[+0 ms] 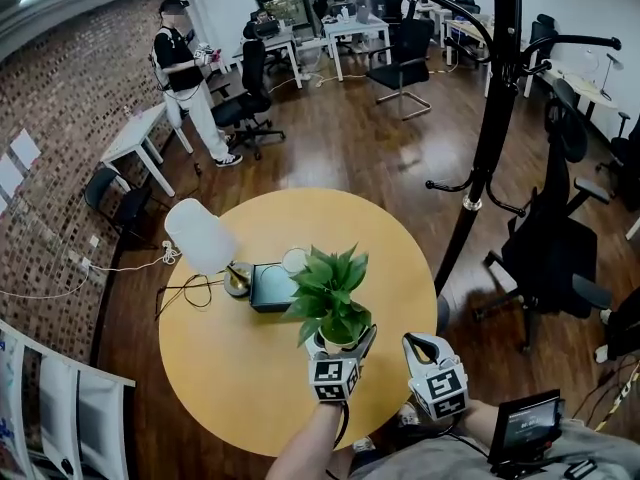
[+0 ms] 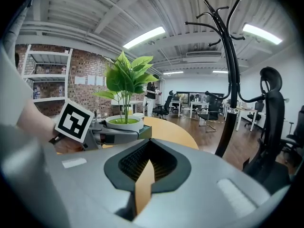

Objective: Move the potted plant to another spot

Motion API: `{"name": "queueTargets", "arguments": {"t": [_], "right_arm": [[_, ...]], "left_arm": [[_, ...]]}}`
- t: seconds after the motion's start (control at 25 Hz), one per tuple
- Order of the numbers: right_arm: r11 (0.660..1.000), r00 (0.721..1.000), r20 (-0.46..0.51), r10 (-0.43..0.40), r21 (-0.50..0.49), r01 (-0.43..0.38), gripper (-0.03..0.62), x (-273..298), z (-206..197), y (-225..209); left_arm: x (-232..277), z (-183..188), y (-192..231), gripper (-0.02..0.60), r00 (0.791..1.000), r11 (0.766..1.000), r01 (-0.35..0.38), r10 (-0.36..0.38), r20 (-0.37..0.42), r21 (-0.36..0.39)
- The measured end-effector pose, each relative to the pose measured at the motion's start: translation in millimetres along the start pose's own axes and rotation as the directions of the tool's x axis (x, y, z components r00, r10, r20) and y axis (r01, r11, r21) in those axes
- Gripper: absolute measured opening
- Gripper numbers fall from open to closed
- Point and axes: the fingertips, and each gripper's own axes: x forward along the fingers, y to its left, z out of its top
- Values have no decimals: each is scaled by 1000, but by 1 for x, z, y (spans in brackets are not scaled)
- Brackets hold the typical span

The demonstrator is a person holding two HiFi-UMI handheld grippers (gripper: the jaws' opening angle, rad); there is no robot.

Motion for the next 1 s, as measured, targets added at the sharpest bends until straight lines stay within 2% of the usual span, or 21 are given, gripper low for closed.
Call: {"name": "queueTargets", "arguments": {"t": [0.4, 0.72, 1.0], "right_arm": [[1000, 998, -58, 29, -9, -30, 5, 30, -23, -39], [999, 991, -134, 25, -29, -29, 5, 38, -48, -65], [999, 987, -162, 20, -37, -26, 5, 42, -60, -75]], "left_arm": [[52, -36, 0, 537, 999, 1000, -18, 18, -46, 4], [88, -68, 2, 537, 998, 999, -25, 23, -65, -27], [107, -79, 0, 537, 998, 1000, -10, 10, -61, -1]]}}
